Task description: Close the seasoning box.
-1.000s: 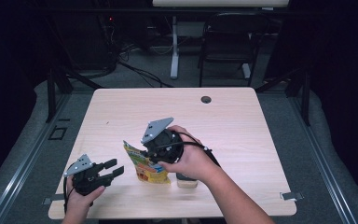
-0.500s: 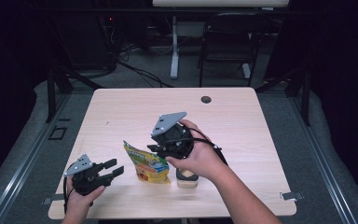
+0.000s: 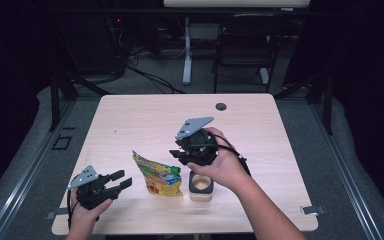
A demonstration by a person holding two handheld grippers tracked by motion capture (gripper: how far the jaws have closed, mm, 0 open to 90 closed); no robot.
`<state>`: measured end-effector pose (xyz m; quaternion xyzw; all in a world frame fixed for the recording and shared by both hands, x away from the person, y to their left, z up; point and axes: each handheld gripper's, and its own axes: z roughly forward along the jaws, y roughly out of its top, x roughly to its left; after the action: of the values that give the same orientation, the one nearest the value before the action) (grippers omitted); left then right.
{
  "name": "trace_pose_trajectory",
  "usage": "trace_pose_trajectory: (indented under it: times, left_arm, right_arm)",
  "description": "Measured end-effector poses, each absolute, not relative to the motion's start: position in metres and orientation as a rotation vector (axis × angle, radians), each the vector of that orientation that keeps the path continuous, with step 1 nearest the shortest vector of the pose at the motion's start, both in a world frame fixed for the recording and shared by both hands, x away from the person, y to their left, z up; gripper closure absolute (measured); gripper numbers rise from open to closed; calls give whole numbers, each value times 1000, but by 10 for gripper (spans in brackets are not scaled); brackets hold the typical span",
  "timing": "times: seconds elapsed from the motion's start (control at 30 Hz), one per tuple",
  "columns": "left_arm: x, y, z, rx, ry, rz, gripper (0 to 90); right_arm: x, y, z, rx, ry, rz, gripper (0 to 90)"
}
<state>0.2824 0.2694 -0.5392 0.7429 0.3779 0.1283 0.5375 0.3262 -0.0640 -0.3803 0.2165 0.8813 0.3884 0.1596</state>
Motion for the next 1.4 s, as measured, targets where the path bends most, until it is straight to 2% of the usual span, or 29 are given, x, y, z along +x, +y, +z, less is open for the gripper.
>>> trace_pose_trajectory:
  times: [0.9, 1.4]
  left_arm:
    - [283, 269, -540, 1766, 907, 304, 508]
    - [282, 270, -539, 1762, 909, 313, 508]
  right_arm:
    - [354, -110, -403, 871, 2399, 1020, 669]
    - [366, -125, -416, 989, 2366, 985, 810]
